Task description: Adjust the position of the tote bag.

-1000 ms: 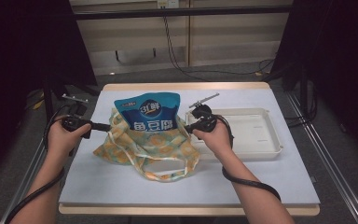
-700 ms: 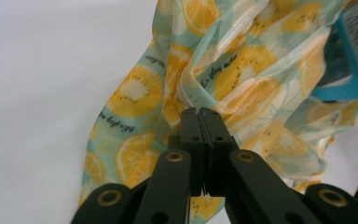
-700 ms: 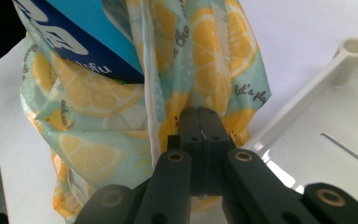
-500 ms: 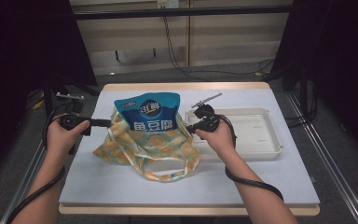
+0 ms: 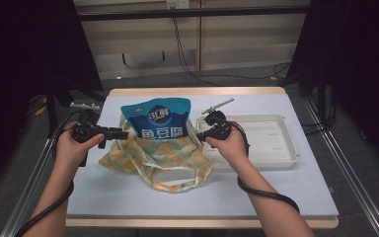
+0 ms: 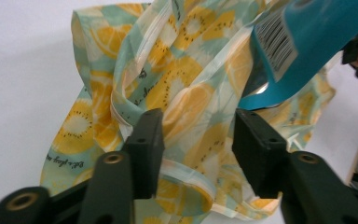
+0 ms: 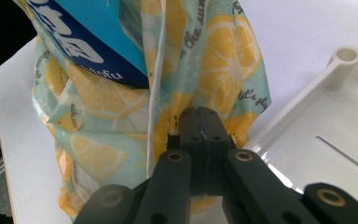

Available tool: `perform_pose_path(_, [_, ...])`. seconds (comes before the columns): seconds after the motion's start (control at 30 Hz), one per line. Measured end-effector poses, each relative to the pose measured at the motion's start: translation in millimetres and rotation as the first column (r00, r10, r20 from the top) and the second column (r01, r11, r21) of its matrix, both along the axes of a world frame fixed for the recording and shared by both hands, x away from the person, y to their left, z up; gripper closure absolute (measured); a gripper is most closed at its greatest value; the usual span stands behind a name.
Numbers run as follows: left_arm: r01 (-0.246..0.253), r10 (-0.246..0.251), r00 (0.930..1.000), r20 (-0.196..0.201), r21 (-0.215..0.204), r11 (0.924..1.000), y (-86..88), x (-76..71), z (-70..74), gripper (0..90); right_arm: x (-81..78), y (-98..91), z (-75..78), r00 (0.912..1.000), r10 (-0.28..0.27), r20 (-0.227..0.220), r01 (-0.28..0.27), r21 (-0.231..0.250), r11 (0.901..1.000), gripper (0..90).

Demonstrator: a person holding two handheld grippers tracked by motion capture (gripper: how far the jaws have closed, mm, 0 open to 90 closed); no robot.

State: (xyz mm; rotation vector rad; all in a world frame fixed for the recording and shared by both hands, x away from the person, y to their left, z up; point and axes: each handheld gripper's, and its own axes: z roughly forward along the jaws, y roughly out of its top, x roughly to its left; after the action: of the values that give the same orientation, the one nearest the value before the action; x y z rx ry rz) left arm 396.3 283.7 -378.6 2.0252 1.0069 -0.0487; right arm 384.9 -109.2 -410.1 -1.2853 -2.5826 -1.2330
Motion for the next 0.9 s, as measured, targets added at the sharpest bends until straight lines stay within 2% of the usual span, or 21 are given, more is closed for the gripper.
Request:
perform_pose_path(0.07, [-0.003, 0.003, 0.9999, 0.016, 0.025, 0.9997, -3.3, -0.5, -4.2, 62.5, 0.5, 0.6, -0.8, 1.0, 0.0, -0.004, 0.0, 0.001, 1.0, 89.6])
perform_pose_path(0.17, [0.0, -0.001, 0.9997, 0.026, 0.033, 0.9994, -9.6, -0.2, -9.4, 75.7, 1.0, 3.8, -3.4, 1.0, -0.005, -0.001, 0.005, -0.001, 1.0, 89.5])
perform_pose_path(0.23, [-0.005, 0.005, 0.9999, 0.009, 0.028, 0.9996, -12.4, 0.6, -12.0, 85.5, 1.6, 5.4, -5.3, 1.0, -0.006, 0.001, 0.006, -0.006, 1.0, 89.3])
perform_pose_path(0.3, [-0.019, 0.019, 0.9998, 0.008, 0.028, 0.9994, -12.9, 1.9, -14.6, 89.1, 2.2, 6.1, -6.6, 1.0, -0.008, 0.002, 0.008, -0.009, 0.9999, 89.4])
perform_pose_path(0.47, [-0.052, 0.051, 0.9987, 0.007, 0.02, 0.9985, -12.1, 3.2, -22.1, 90.0, 4.4, 5.2, -10.9, 0.9995, -0.03, 0.006, 0.03, -0.011, 0.9995, 89.4])
perform_pose_path(0.5, [-0.05, 0.049, 0.9987, 0.012, 0.035, 0.9981, -12.5, 3.3, -23.3, 90.0, 4.9, 5.3, -11.8, 0.9992, -0.039, 0.003, 0.039, -0.016, 0.9991, 89.4])
perform_pose_path(0.57, [-0.062, 0.061, 0.9979, 0.022, 0.035, 0.9975, -15.0, 2.4, -25.9, 90.0, 5.9, 5.4, -14.0, 0.9991, -0.042, -0.001, 0.042, -0.015, 0.999, 89.4])
perform_pose_path(0.8, [-0.103, 0.101, 0.9943, 0.036, 0.074, 0.9919, -13.2, 1.4, -32.0, 90.0, 8.1, 6.5, -20.5, 0.9987, -0.05, 0.002, 0.05, -0.05, 0.9975, 89.4])
perform_pose_path(0.87, [-0.101, 0.098, 0.9947, 0.032, 0.107, 0.9891, -13.4, 0.7, -34.2, 90.0, 8.6, 7.4, -23.0, 0.9985, -0.053, -0.013, 0.053, -0.056, 0.997, 89.5])
perform_pose_path(0.9, [-0.102, 0.1, 0.9946, 0.026, 0.096, 0.9901, -13.5, 1.1, -35.4, 90.0, 8.5, 7.9, -23.7, 0.9982, -0.057, -0.017, 0.056, -0.061, 0.9966, 89.5])
